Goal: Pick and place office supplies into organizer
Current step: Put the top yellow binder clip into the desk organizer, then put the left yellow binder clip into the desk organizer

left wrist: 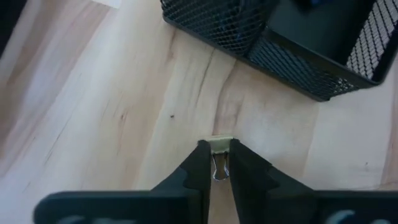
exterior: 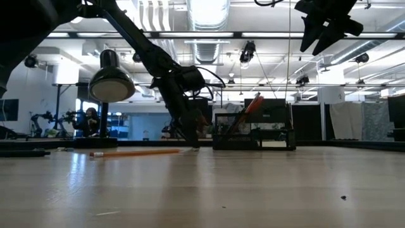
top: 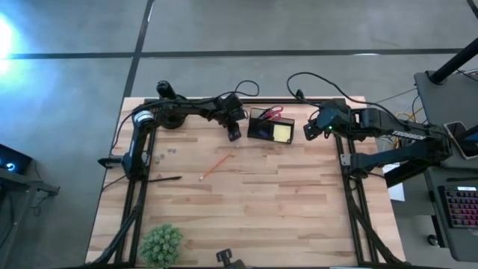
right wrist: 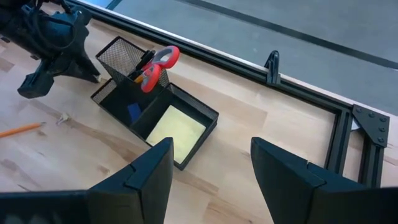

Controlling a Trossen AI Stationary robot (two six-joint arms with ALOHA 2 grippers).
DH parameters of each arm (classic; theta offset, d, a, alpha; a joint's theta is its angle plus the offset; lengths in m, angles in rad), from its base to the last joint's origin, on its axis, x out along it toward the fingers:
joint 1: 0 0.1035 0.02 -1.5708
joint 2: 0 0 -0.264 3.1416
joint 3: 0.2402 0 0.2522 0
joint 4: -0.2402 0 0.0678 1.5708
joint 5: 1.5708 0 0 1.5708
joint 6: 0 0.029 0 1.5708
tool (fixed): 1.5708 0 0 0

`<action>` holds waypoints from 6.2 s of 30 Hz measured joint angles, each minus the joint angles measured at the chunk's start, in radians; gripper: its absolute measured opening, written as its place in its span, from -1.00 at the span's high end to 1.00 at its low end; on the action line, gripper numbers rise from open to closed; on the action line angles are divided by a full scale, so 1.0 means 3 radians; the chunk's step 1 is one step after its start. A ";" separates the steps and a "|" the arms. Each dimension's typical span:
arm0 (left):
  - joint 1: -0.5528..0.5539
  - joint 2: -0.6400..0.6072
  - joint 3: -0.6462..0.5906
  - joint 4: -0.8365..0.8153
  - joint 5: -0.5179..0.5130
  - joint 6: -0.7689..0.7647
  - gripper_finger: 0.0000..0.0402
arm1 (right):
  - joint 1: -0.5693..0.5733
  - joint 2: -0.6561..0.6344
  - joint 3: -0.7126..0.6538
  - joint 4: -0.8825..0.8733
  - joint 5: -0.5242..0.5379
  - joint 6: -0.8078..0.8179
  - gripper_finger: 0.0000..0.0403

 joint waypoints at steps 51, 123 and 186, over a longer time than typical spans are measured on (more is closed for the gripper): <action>0.0042 0.0236 0.0522 -0.0519 0.0331 -0.0445 0.12 | -0.0153 -0.0156 0.0049 -0.0081 0.0094 -0.0052 -0.02; 0.0091 0.0213 0.0458 -0.0591 0.0208 0.0983 0.76 | -0.0154 -0.0156 0.0046 -0.0343 0.0177 -0.0237 -0.02; -0.0439 0.0182 0.0630 0.0118 0.0203 -0.0277 0.41 | -0.0165 -0.0332 0.0046 -0.0357 0.0149 -0.0424 -0.02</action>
